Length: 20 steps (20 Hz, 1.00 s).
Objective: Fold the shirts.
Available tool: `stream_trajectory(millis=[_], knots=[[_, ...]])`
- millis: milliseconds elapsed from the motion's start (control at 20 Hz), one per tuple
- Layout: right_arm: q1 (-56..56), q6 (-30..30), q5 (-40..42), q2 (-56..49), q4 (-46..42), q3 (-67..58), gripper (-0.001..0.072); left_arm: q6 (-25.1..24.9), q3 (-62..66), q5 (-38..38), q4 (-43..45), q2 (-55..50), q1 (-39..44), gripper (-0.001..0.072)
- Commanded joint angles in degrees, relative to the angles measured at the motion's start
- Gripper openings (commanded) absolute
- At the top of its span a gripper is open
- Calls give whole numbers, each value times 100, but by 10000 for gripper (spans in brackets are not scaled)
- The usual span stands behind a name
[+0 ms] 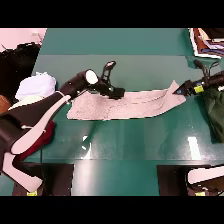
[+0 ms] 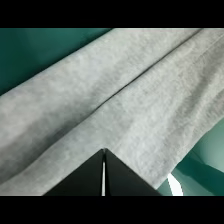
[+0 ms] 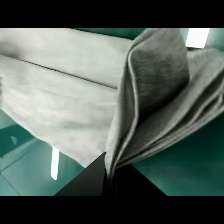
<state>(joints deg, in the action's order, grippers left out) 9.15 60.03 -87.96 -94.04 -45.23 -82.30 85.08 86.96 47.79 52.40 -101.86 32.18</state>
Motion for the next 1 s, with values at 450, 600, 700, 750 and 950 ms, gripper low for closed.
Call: stream_trajectory(millis=[450, 600, 700, 750, 950], knots=[[-1626, 505, 1045, 2057, 673, -33, 11, -2, 472, 369, 376, -658, 323, 22], [-1952, 505, 1204, 2199, 678, -33, 11, -4, 509, 407, 391, -645, 310, 22], [-2216, 501, 1200, 2197, 669, -79, 11, 4, 678, 546, 446, -588, 179, 22], [-2367, 496, 1266, 2197, 667, -107, 11, 4, 776, 616, 450, -509, 59, 21], [-3056, 490, 1453, 1969, 669, -411, 11, 2, 835, 754, 697, 234, -678, 21]])
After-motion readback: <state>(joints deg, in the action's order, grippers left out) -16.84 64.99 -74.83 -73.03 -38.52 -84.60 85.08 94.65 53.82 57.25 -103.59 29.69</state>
